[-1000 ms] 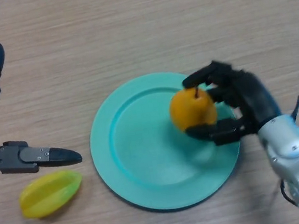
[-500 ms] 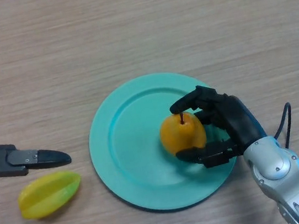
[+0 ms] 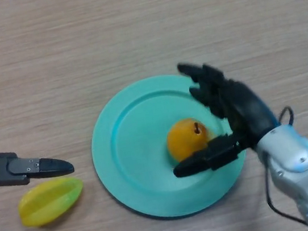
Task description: Pick up the yellow pear and place it on the plate
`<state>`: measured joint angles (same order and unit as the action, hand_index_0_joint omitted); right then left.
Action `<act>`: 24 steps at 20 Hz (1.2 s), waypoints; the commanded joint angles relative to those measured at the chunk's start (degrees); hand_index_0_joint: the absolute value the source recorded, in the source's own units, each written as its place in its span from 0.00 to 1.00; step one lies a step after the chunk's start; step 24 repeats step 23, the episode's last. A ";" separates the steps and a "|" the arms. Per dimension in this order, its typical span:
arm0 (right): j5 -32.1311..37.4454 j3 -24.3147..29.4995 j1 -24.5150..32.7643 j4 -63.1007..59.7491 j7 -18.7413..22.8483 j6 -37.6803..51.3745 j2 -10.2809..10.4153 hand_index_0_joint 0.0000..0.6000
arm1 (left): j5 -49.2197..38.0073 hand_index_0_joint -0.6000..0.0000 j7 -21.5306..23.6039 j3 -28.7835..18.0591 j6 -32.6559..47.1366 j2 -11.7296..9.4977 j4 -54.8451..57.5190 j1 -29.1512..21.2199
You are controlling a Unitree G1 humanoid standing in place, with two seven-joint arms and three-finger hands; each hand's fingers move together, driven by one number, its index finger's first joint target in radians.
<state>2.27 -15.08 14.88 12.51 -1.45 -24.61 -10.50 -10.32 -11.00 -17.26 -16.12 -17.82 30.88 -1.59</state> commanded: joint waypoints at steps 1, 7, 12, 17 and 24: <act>1.75 6.83 1.29 7.27 -1.98 2.75 -0.39 0.00 | -0.36 1.00 -0.62 -3.23 5.53 -2.11 3.52 -1.62; -3.92 15.17 -5.88 20.22 -10.78 1.45 -3.35 0.00 | 0.07 1.00 -0.41 -1.37 5.87 -1.61 2.35 -2.13; -1.49 21.92 -10.47 25.62 -10.53 2.46 -4.94 0.00 | 0.91 1.00 -0.86 0.49 4.87 -1.58 1.29 -2.52; -0.03 22.92 -11.54 26.28 -8.92 3.24 -4.89 0.00 | 2.18 1.00 -1.06 1.73 4.82 -1.08 0.62 -2.95; 0.62 22.40 -11.42 28.09 -8.51 -0.23 -4.79 0.00 | 0.64 1.00 -2.24 0.39 2.43 -1.41 1.05 -2.26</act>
